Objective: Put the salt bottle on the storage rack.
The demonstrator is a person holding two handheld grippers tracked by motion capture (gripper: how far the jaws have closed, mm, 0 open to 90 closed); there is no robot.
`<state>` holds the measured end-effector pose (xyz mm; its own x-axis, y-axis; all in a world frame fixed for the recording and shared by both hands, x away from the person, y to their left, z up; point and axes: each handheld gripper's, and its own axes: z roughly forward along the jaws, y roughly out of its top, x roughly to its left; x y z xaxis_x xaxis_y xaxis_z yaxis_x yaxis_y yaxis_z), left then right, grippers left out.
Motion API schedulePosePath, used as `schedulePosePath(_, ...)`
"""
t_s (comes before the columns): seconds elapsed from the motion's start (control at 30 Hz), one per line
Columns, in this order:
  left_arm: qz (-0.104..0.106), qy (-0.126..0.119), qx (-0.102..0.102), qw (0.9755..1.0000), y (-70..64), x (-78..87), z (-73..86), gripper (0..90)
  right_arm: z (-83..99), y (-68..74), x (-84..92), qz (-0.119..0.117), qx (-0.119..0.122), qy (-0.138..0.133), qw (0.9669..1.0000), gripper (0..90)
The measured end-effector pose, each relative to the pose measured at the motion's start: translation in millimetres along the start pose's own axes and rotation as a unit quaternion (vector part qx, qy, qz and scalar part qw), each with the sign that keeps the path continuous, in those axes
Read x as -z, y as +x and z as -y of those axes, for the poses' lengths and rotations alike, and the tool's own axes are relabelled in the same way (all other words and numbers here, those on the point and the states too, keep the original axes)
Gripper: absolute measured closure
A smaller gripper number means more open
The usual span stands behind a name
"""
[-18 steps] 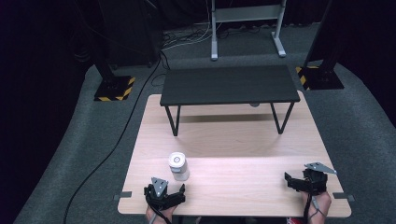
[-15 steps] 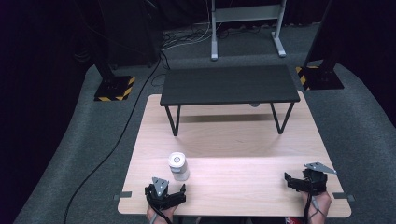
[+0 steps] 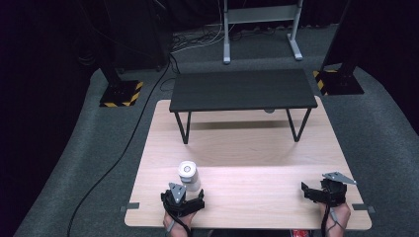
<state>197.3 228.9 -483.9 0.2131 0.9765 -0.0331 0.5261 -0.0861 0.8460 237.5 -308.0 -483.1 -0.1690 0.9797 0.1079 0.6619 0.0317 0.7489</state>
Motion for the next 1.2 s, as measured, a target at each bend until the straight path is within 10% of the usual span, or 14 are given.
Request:
schedulePosePath(0.53, -0.007, -0.018, 0.005, 0.9998, -6.1, -26.9, -9.0, 0.2, -1.7, 0.2, -0.6, 0.000, 0.001, 0.005, 1.0000, 1.6)
schedulePosePath(0.67, -0.022, -0.036, 0.002, 0.9991, -6.3, -30.4, -4.3, 29.6, -1.4, -0.1, -0.7, -0.001, 0.002, 0.004, 1.0000, 1.8)
schedulePosePath(1.2, -0.027, -0.034, 0.005, 0.9990, -0.7, -28.2, -6.4, 29.8, 0.0, -1.2, 0.1, -0.003, -0.001, 0.000, 1.0000, 1.9)
